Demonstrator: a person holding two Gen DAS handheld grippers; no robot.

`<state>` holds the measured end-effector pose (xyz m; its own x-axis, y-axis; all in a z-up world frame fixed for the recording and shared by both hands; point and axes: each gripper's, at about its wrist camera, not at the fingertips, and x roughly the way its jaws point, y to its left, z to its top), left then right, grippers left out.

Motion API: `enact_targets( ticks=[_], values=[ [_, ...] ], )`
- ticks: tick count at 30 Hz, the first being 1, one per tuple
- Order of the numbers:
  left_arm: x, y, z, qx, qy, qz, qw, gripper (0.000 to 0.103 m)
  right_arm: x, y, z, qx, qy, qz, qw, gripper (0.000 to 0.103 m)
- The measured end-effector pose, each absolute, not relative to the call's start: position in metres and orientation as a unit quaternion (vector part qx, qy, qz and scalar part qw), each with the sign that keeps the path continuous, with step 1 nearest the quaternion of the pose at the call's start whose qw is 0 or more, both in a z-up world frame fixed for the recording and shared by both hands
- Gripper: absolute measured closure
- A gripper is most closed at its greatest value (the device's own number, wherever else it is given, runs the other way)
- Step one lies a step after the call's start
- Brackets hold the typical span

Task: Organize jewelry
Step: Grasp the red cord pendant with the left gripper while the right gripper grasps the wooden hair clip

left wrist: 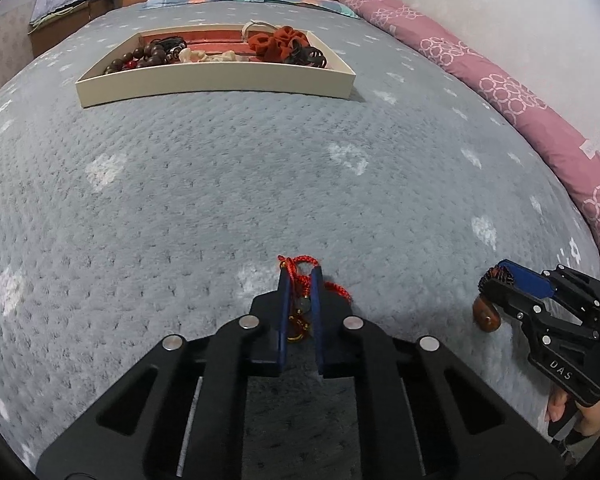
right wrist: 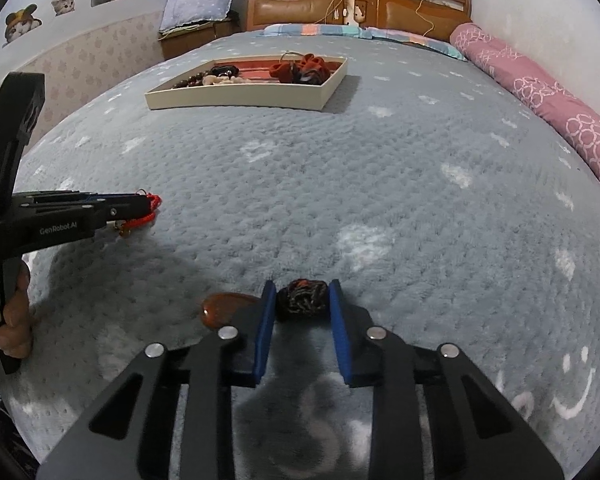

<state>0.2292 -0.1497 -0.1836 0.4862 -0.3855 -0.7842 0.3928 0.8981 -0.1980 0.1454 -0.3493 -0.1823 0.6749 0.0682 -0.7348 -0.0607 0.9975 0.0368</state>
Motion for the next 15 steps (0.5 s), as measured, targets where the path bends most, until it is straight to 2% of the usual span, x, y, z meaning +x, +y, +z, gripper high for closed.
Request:
enact_targets(
  ticks=[15],
  values=[
    [0.254,-0.126,-0.151,-0.004,0.429,-0.218,0.877,0.098,0.173,-0.343,-0.154,-0.005,0.361,0.027,0.932,0.080]
  ],
)
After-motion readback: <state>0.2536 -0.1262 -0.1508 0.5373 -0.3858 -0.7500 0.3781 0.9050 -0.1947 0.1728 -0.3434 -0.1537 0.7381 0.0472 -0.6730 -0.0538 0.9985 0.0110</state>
